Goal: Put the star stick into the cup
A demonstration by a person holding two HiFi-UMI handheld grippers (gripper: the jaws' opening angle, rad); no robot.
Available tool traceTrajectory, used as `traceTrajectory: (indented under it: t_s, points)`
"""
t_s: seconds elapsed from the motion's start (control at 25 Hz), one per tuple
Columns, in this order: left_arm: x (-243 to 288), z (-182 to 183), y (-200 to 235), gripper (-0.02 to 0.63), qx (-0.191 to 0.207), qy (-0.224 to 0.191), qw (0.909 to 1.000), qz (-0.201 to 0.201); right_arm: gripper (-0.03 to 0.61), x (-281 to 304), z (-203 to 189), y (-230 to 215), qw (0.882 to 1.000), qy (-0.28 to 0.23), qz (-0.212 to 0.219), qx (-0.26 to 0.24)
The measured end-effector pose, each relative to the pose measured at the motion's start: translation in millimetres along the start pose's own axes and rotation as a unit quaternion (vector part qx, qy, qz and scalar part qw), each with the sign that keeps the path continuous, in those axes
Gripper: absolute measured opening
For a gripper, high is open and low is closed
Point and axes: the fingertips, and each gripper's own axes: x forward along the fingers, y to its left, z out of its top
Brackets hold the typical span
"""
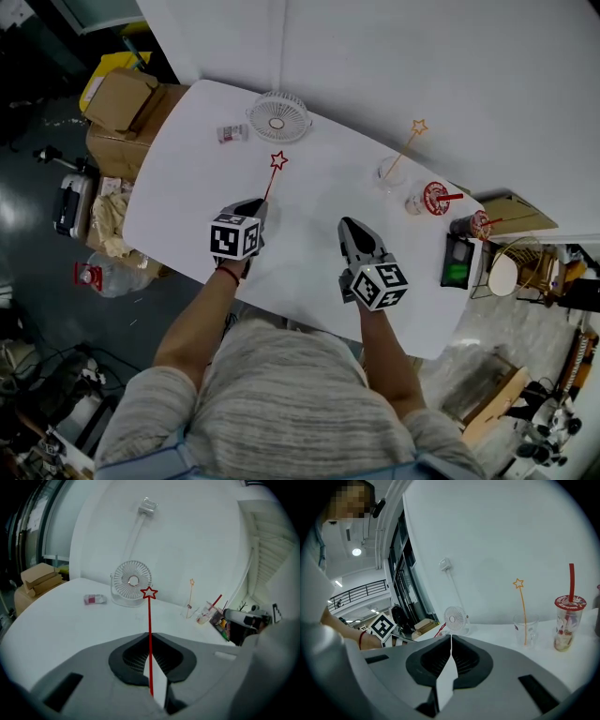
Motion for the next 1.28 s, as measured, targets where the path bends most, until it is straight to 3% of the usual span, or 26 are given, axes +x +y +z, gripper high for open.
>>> traceTrajectory:
  t_s: [0.44,0.88,1.04,1.28]
  points:
    - [3,53,-89,0.028,0.048,-0.049,0.9938,-0.088,0.014,0,32,-8,0.999,-0.037,0.010,0.021]
    - [3,59,-138,0.028,0.114,-0.060,0.9831,-0.130,0.015,5,52,-9,0.991,-0.057,0.065,0.107]
    - [3,57,-153,0.028,0.136,-0.061,0.9785,-0.142,0.074,10,61,-8,0.982,-0.066,0.088,0.154]
    - [0,56,-172,0.028,0.164,-0.065,0.9710,-0.161,0.083,14,69,-11,0.976,-0.073,0.094,0.184]
